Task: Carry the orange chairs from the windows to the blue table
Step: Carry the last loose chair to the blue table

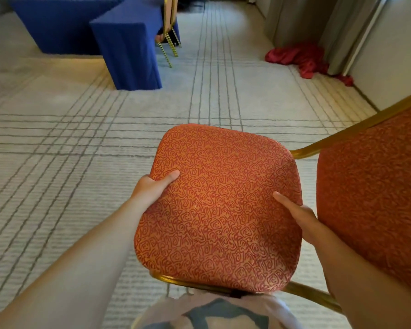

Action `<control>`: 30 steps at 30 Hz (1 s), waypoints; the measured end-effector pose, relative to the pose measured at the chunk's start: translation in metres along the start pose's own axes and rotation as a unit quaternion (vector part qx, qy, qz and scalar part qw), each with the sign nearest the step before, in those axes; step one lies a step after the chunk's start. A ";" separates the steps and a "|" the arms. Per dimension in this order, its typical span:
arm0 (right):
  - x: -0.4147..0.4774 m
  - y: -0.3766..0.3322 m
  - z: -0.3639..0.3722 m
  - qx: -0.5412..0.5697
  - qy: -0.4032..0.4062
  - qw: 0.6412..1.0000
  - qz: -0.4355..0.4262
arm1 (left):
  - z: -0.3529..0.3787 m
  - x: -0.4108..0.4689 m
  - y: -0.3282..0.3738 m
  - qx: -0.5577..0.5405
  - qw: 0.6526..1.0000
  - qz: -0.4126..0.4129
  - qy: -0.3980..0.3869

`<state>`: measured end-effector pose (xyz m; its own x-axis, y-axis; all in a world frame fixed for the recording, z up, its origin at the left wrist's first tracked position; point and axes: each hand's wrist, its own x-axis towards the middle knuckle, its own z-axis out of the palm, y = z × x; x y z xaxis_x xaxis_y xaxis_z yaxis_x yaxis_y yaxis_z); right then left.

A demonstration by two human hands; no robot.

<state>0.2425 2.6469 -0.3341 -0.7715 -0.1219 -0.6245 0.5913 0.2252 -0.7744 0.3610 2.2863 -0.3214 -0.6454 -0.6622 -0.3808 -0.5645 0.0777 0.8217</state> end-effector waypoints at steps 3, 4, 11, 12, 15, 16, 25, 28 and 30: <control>0.063 -0.057 0.011 -0.021 -0.004 1.000 0.010 | 0.016 0.064 0.036 -0.002 1.000 -0.028 0.006; 0.080 -0.072 0.015 -0.022 -0.011 1.000 0.013 | 0.019 0.081 0.045 0.002 0.999 -0.037 0.004; 0.199 -0.150 0.067 -0.047 -0.041 0.997 0.043 | 0.027 0.207 0.093 0.016 0.997 -0.068 0.024; 0.220 -0.163 0.076 -0.045 -0.040 0.997 0.047 | 0.029 0.231 0.100 0.016 0.997 -0.073 0.021; 0.274 -0.201 0.101 -0.047 -0.035 0.997 0.048 | 0.035 0.300 0.121 0.017 0.996 -0.086 0.015; 0.295 -0.216 0.111 -0.048 -0.036 0.997 0.049 | 0.037 0.328 0.130 0.016 0.996 -0.084 0.011; 0.450 -0.385 0.205 -0.019 -0.003 1.000 0.016 | 0.020 0.562 0.259 0.019 1.000 -0.020 0.011; 0.497 -0.438 0.235 -0.009 0.007 1.000 0.010 | 0.012 0.632 0.303 0.015 1.000 -0.002 0.006; 0.534 -0.470 0.253 -0.007 0.011 1.000 0.016 | 0.011 0.684 0.326 0.013 1.000 -0.004 0.005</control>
<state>-0.3878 2.2318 -0.3297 -0.7579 -0.0929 -0.6457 0.6121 0.2413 -0.7531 -0.2704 1.8667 -0.3187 -0.6355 -0.6705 -0.3829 -0.5829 0.0914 0.8074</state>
